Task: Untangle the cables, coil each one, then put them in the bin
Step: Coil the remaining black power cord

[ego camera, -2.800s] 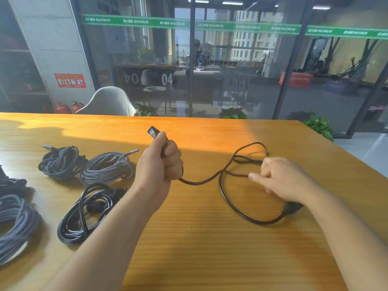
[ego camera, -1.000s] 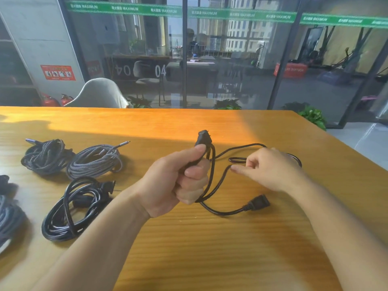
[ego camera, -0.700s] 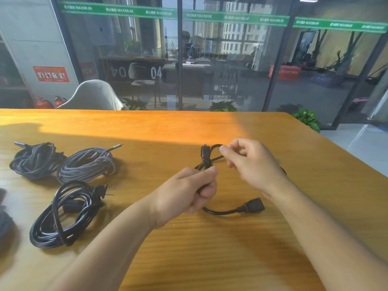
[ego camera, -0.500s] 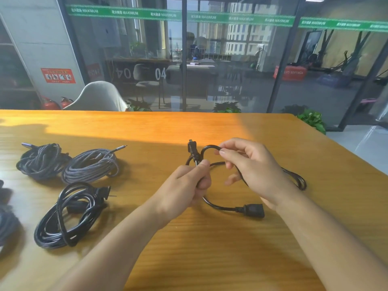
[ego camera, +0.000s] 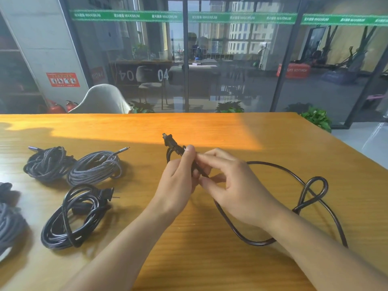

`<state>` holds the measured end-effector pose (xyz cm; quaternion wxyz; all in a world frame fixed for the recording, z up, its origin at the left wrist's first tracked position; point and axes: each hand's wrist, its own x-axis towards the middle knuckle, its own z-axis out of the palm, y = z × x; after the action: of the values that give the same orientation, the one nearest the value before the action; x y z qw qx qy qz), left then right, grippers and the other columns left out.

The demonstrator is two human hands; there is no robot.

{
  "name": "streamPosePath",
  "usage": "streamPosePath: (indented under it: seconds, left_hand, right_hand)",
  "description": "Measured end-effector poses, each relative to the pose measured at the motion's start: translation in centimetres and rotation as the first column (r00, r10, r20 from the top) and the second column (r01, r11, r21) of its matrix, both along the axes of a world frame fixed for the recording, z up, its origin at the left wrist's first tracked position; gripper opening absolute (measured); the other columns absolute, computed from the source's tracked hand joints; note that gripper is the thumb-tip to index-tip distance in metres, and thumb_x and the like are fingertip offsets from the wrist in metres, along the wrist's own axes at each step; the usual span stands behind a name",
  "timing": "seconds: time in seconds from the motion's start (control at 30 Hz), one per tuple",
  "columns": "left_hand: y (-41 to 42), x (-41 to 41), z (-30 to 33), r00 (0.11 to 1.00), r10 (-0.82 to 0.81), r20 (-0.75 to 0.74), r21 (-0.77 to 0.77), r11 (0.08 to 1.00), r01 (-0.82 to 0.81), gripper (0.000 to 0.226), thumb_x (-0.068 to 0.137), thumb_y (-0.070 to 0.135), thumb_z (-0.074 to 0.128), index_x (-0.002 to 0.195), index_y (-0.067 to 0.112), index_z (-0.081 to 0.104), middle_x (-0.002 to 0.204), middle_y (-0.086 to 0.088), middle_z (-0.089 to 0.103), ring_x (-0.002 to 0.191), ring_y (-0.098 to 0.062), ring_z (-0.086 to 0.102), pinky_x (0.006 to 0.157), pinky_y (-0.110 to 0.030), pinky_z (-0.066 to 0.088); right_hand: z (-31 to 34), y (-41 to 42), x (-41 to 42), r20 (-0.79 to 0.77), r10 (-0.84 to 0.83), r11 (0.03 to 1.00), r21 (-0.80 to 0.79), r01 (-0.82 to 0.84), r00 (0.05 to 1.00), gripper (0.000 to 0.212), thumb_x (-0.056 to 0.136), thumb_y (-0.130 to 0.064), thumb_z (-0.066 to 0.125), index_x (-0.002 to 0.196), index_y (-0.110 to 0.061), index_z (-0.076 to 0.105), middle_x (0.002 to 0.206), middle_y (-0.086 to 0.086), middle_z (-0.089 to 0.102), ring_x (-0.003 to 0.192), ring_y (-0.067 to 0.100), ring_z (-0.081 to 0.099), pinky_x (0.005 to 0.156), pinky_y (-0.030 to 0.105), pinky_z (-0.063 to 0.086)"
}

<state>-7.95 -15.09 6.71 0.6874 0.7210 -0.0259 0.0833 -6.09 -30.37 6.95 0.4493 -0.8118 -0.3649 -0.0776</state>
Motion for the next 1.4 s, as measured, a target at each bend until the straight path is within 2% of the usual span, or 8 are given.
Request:
streamPosePath:
  seconds: [0.1,0.17,0.23,0.33,0.57,0.8,1.1,1.4]
  left_hand:
    - [0.7,0.7,0.1,0.994,0.110,0.026,-0.043,0.993,-0.109,0.054,0.112,0.039,0.036,0.073,0.005,0.053,0.060,0.002,0.039,0.051,-0.012,0.030,0.053,-0.028,0.028]
    - [1.7,1.1,0.3,0.981,0.188,0.043,-0.106,0.978,-0.182,0.049,0.112,0.038,0.035,0.075,0.011,0.054,0.060,0.001,0.038,0.053,-0.014,0.030,0.053,-0.029,0.026]
    - [2.7,1.3,0.6,0.970,0.233,0.067,-0.139,0.965,-0.222,0.049,0.113,0.038,0.033,0.078,0.011,0.055,0.060,-0.001,0.040,0.054,-0.015,0.030,0.054,-0.029,0.025]
    - [3.1,1.2,0.8,0.966,0.248,0.075,-0.117,0.964,-0.239,0.052,0.113,0.039,0.031,0.079,0.009,0.057,0.063,-0.003,0.053,0.054,-0.014,0.039,0.055,-0.028,0.031]
    - [2.3,0.7,1.3,0.990,-0.139,0.012,-0.451,0.883,0.129,0.050,0.111,0.048,0.034,0.073,0.017,0.040,0.060,-0.002,0.041,0.052,-0.021,0.039,0.061,-0.033,0.033]
    - [3.4,-0.1,2.4,0.940,-0.333,0.069,-0.556,0.770,0.314,0.053,0.104,0.046,0.038,0.056,0.024,0.035,0.048,0.010,0.022,0.048,-0.012,0.009,0.047,-0.029,0.009]
    - [6.2,-0.7,3.3,0.972,-0.212,0.107,-0.599,0.766,0.233,0.051,0.102,0.044,0.042,0.056,0.025,0.029,0.047,0.010,0.018,0.046,-0.011,0.006,0.047,-0.029,0.006]
    - [4.9,-0.9,2.9,0.902,-0.428,0.053,-0.532,0.753,0.388,0.053,0.102,0.045,0.040,0.053,0.025,0.033,0.044,0.012,0.023,0.043,-0.010,0.007,0.043,-0.026,0.006]
  right_hand:
    - [0.6,-0.5,0.1,-0.132,-0.080,0.995,0.042,0.086,0.988,0.038,0.095,-0.026,0.075,0.127,-0.040,0.061,0.112,-0.016,0.064,0.108,0.005,0.065,0.086,0.027,0.057]
    - [1.1,-1.3,0.3,-0.150,-0.147,0.968,-0.226,0.111,0.978,0.030,0.096,-0.043,0.071,0.122,-0.037,0.060,0.110,-0.018,0.065,0.100,-0.003,0.064,0.082,0.019,0.054]
    - [1.4,-1.7,0.1,-0.271,-0.085,0.916,-0.401,-0.032,0.959,0.031,0.099,-0.050,0.064,0.125,-0.034,0.062,0.104,-0.014,0.071,0.089,0.001,0.067,0.079,0.019,0.053]
    - [1.2,-1.2,-0.6,-0.496,0.119,0.894,-0.323,-0.310,0.860,0.035,0.106,-0.038,0.059,0.139,-0.028,0.053,0.097,-0.010,0.074,0.074,0.010,0.069,0.076,0.029,0.055]
    - [-1.2,0.5,-0.3,-0.275,0.104,0.843,-0.485,-0.231,0.956,0.009,0.108,-0.037,0.051,0.109,-0.036,0.059,0.087,-0.011,0.072,0.062,0.009,0.067,0.065,0.022,0.049]
    - [-0.8,-2.1,3.1,0.169,-0.158,0.748,-0.622,0.230,0.973,0.049,0.100,-0.070,0.037,0.085,-0.033,0.066,0.072,-0.012,0.067,0.071,0.004,0.061,0.077,0.033,0.050]
    - [0.7,-4.4,3.1,-0.434,-0.027,0.851,-0.483,-0.208,0.900,0.030,0.103,-0.055,0.053,0.102,-0.033,0.074,0.096,-0.013,0.076,0.085,0.001,0.066,0.084,0.024,0.054]
    - [-0.4,-5.1,4.9,-0.197,-0.147,0.905,-0.422,0.051,0.969,0.018,0.105,-0.045,0.056,0.112,-0.052,0.071,0.103,-0.015,0.067,0.082,0.001,0.057,0.073,0.018,0.046]
